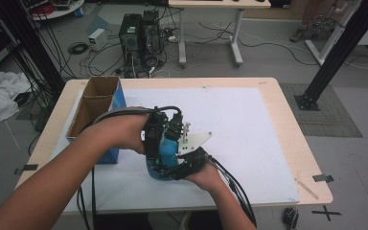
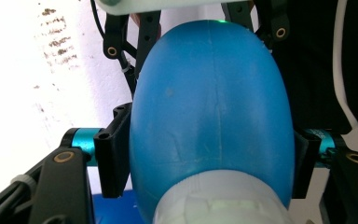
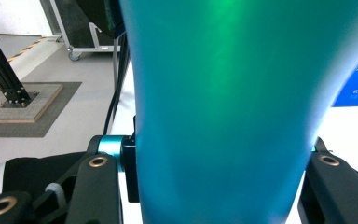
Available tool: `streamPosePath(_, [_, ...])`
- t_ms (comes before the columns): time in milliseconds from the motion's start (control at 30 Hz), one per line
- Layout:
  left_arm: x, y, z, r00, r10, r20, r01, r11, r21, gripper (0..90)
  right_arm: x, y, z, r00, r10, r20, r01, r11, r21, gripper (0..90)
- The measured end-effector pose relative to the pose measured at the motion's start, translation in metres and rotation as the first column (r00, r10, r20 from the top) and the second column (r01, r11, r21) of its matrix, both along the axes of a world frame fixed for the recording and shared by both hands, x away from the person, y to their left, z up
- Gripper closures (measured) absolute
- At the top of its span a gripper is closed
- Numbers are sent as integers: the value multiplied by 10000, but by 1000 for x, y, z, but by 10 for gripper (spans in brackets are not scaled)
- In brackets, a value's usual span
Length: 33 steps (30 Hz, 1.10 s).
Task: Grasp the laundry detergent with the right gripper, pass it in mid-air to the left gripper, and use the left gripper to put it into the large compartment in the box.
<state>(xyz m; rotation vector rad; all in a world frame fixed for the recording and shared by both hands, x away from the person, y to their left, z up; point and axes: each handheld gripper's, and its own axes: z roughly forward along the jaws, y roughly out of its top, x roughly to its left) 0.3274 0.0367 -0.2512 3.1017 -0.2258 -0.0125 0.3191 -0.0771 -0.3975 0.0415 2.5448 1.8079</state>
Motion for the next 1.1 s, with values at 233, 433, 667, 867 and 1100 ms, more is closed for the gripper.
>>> streamPosePath(233, [0, -2, 1, 9999, 118, -68, -117, 9997, 210, 377, 0, 0, 0, 10000, 36, -68, -36, 10000, 13, 453])
streamPosePath(433, [1, -5, -1, 9994, 318, -121, -311, 9981, 540, 382, 1, 1, 0, 9999, 106, -134, -106, 9999, -29, 452])
streamPosePath(667, [-1, -6, 3, 9991, 417, -20, -416, 9976, 554, 384, 0, -1, 1, 9998, 132, -137, -131, 9999, 81, 445])
streamPosePath(867, [0, -1, 9, 9976, 684, 77, -687, 9969, 374, 383, 1, 0, 0, 9995, -187, -265, 183, 9998, -124, 317])
streamPosePath(1100, [4, 8, 17, 9951, 987, 35, -988, 9938, 507, 383, -2, -8, 4, 9994, -120, -334, 129, 9995, 279, 230])
